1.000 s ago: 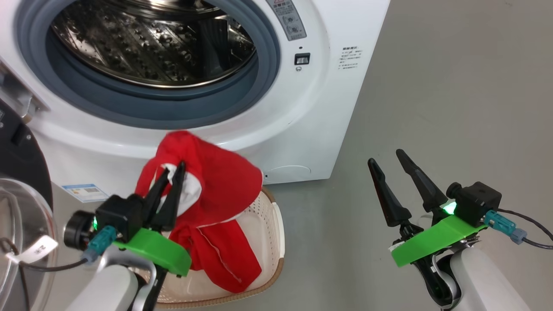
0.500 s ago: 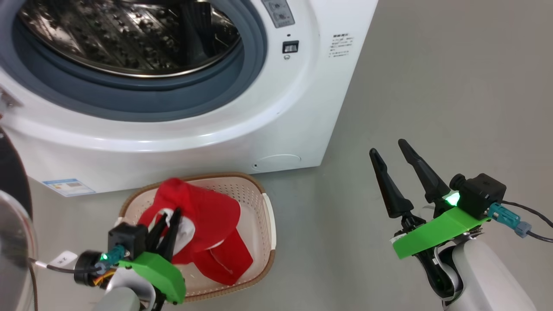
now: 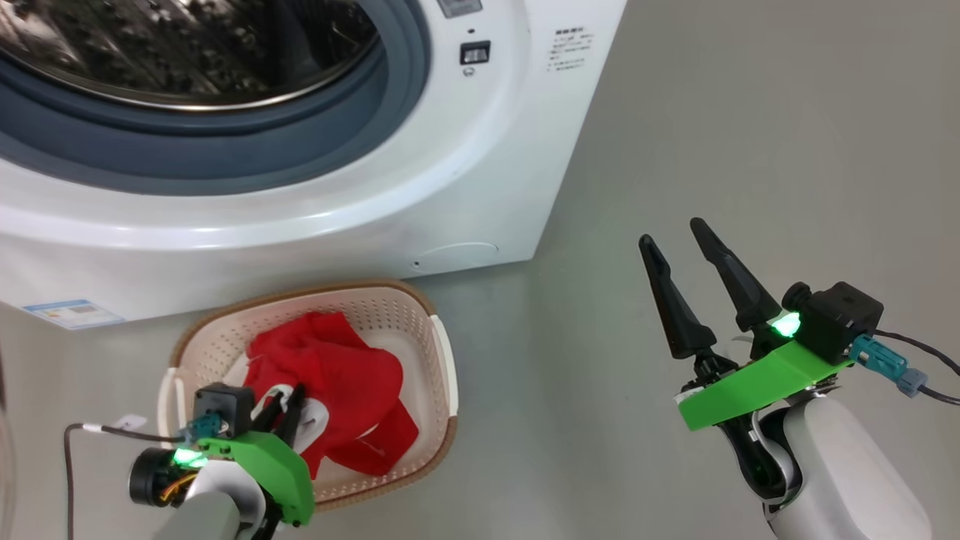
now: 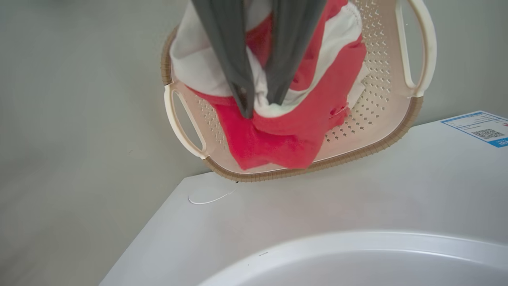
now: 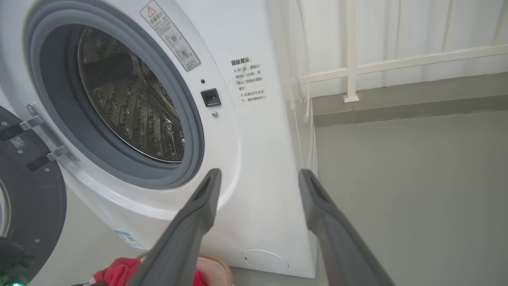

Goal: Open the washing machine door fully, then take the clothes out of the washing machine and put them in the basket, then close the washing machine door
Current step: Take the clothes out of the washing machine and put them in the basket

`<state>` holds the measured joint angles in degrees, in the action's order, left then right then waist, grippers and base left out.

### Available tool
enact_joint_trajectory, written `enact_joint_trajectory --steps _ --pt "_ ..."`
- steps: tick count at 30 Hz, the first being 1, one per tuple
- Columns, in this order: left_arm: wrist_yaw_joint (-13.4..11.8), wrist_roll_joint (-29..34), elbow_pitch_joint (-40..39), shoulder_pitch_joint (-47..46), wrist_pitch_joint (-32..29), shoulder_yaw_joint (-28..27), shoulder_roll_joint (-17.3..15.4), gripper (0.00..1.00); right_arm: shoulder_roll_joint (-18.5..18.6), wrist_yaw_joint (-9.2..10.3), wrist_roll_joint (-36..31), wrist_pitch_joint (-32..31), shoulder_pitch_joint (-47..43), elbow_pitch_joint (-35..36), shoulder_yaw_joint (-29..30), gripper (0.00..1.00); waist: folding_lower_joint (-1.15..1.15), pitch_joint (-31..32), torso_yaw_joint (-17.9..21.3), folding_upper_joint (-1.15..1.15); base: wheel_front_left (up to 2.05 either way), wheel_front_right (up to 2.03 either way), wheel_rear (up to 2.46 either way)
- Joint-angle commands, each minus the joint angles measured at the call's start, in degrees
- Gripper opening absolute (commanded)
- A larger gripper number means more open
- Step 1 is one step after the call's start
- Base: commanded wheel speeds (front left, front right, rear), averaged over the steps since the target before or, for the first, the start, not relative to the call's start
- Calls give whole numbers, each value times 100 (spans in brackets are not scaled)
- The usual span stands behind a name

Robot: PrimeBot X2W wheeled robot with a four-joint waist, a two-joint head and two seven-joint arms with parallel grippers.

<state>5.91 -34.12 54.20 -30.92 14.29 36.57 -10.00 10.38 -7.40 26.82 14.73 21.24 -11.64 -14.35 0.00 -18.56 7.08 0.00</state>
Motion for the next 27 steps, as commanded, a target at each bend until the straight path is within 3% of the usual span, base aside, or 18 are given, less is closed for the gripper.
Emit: enact_joint_trajectory --steps 1,17,18,19,20,27 --pt "63 -43 117 -198 70 -172 -91 0 -45 -9 -41 27 47 154 -105 100 0 -127 111 0 0 0 0" --pt "156 -210 1697 -940 -240 82 125 0 -170 -9 -71 27 260 206 -115 100 0 -591 449 0 0 0 0" --pt "156 -271 1746 -964 -321 47 141 13 -173 -9 -73 27 266 205 -111 100 0 -601 453 0 0 0 0" --pt "155 -310 1787 -987 -375 23 145 47 -176 -9 -76 27 268 201 -108 100 0 -608 456 0 0 0 0" --pt "150 -328 1816 -1005 -386 13 140 100 -181 -9 -76 27 269 191 -109 100 0 -612 462 0 0 0 0" --pt "142 -382 1902 -992 -273 -1 148 100 -199 -9 -76 27 264 124 -86 100 0 -578 450 0 0 0 0"
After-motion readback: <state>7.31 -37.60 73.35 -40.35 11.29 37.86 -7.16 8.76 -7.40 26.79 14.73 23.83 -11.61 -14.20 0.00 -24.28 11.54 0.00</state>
